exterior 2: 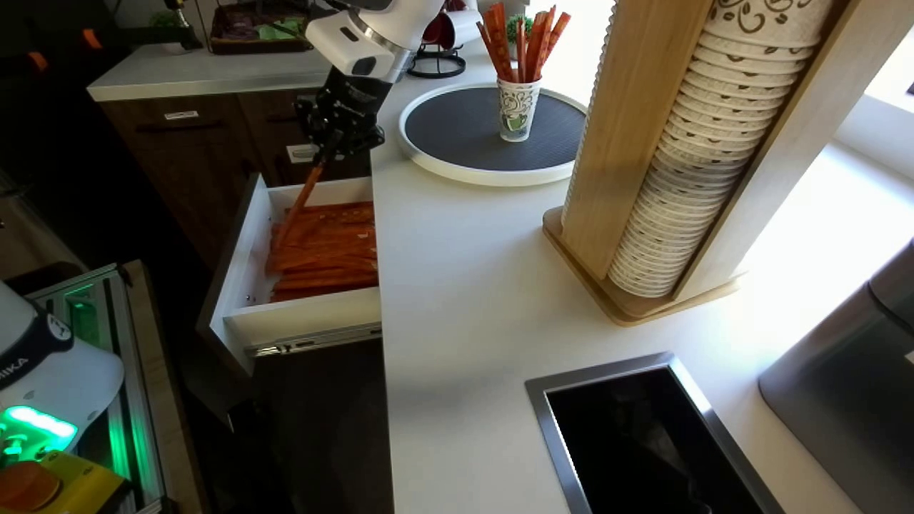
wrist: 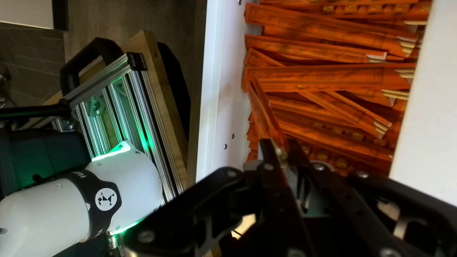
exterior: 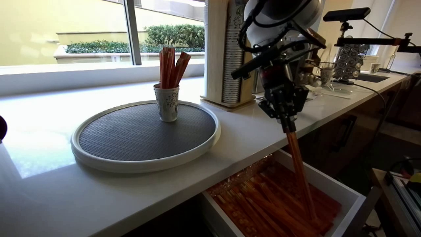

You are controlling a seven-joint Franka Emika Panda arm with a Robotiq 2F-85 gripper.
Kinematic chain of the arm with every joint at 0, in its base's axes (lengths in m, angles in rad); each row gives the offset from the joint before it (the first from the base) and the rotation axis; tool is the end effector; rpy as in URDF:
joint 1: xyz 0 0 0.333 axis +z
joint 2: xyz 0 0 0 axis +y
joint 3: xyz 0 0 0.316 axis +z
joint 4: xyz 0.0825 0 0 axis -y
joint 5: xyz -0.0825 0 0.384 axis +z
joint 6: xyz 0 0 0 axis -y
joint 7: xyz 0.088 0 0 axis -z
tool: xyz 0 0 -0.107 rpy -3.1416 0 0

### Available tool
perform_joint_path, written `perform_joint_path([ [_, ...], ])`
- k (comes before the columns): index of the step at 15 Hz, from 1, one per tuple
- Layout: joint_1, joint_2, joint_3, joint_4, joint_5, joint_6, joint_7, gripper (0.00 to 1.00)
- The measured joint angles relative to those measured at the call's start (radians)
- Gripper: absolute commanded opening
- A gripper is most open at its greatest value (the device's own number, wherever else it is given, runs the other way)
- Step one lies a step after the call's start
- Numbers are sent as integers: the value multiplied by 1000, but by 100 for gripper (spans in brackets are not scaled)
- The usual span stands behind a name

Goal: Pick one pack of chopsticks and place it in the drawer

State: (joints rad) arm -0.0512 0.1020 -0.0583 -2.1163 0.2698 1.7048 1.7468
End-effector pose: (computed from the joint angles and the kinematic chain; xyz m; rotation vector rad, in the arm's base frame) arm 0.4962 -0.0291 0.3394 1.5755 -2.3599 -0.7697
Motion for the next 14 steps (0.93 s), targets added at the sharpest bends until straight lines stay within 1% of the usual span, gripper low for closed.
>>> perform_joint_path([
  [9, 21, 93, 8, -8, 0, 0, -25, 3],
  [10, 23, 100, 8, -8, 0, 0, -26, 37],
  [11, 25, 105, 8, -7, 0, 0, -27, 39],
  [13, 28, 114, 8, -6, -1, 0, -27, 52],
  [14, 29, 115, 8, -6, -4, 0, -27, 60],
])
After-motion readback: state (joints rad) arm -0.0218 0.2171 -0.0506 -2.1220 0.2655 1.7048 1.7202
